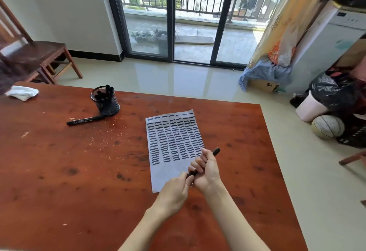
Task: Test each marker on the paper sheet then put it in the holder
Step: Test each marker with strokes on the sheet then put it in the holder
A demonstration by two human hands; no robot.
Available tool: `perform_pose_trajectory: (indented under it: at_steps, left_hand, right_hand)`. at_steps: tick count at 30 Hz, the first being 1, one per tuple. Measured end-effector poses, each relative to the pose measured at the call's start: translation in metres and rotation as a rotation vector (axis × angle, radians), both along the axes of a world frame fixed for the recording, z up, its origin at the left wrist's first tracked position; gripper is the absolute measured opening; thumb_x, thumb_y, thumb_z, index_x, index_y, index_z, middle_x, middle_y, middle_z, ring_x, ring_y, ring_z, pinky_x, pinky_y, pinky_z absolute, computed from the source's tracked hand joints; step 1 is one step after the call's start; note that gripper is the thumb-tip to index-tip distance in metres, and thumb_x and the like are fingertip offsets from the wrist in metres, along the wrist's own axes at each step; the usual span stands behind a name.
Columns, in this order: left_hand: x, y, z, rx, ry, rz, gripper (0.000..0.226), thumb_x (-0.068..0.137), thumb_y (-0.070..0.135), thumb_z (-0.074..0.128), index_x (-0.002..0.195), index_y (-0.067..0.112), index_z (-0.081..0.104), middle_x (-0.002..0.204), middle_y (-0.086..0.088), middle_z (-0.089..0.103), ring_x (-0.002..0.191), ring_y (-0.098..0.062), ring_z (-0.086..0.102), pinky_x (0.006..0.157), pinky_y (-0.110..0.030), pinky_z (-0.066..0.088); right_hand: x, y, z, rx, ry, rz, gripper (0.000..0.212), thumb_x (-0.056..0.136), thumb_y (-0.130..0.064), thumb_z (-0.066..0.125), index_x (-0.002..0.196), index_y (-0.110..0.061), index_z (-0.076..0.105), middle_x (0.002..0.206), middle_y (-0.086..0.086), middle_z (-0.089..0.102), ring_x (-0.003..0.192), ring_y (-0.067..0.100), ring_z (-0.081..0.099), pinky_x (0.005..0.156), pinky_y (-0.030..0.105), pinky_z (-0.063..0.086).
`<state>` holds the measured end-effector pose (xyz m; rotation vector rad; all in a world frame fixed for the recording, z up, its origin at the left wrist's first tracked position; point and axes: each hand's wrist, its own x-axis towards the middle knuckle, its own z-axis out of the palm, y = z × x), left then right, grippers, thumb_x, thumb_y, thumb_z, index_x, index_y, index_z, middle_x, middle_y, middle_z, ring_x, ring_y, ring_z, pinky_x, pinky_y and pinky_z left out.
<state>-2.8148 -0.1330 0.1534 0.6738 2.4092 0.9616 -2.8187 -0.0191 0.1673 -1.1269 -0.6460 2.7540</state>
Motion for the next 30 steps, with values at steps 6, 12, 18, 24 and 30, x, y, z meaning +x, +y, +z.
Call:
perform_pose_trajectory:
  at_steps: [6, 12, 18, 24, 30]
  left_hand:
    - [0.004, 0.005, 0.012, -0.085, 0.006, 0.058, 0.030, 0.099, 0.033, 0.031, 0.079, 0.013, 0.039, 0.094, -0.021, 0.064, 0.091, -0.038, 0.054, 0.071, -0.040, 0.034]
    - [0.000, 0.004, 0.023, -0.087, -0.109, 0.064, 0.031, 0.100, 0.030, 0.030, 0.079, 0.011, 0.042, 0.100, -0.022, 0.062, 0.096, -0.037, 0.053, 0.077, -0.038, 0.036]
    - [-0.004, 0.003, 0.033, -0.086, -0.170, 0.065, 0.036, 0.100, 0.030, 0.029, 0.069, 0.016, 0.038, 0.100, -0.022, 0.061, 0.096, -0.035, 0.053, 0.080, -0.038, 0.037]
    - [-0.008, 0.004, 0.035, 0.049, -0.390, 0.060, 0.041, 0.100, 0.032, 0.029, 0.062, 0.019, 0.034, 0.059, -0.003, 0.041, 0.053, -0.015, 0.037, 0.052, -0.028, 0.030]
    - [0.005, -0.038, 0.003, 0.391, -0.673, 0.270, 0.033, 0.098, 0.038, 0.030, 0.075, 0.017, 0.041, 0.059, 0.007, 0.028, 0.046, -0.004, 0.022, 0.040, -0.015, 0.018]
  right_hand:
    - [-0.007, 0.009, -0.002, -0.143, -0.073, 0.061, 0.054, 0.088, -0.013, 0.041, 0.036, -0.019, 0.026, 0.031, -0.007, 0.017, 0.024, 0.010, 0.015, 0.029, 0.015, 0.017]
    - [-0.013, 0.009, -0.007, -0.185, -0.077, 0.097, 0.054, 0.087, -0.013, 0.040, 0.035, -0.018, 0.026, 0.030, -0.006, 0.018, 0.024, 0.011, 0.015, 0.030, 0.015, 0.014]
    - [-0.015, 0.011, -0.005, -0.226, -0.043, 0.097, 0.053, 0.086, -0.012, 0.040, 0.036, -0.018, 0.025, 0.030, -0.006, 0.019, 0.024, 0.011, 0.015, 0.029, 0.016, 0.015]
    - [-0.011, 0.023, -0.005, -0.178, 0.060, 0.028, 0.042, 0.071, -0.011, 0.045, 0.035, -0.019, 0.025, 0.032, -0.008, 0.014, 0.027, 0.010, 0.010, 0.029, 0.018, 0.015]
    - [-0.006, 0.097, -0.013, -0.160, 0.238, -0.188, 0.028, 0.073, -0.013, 0.051, 0.047, -0.017, 0.041, 0.033, -0.006, 0.025, 0.028, 0.007, 0.024, 0.034, 0.017, 0.026]
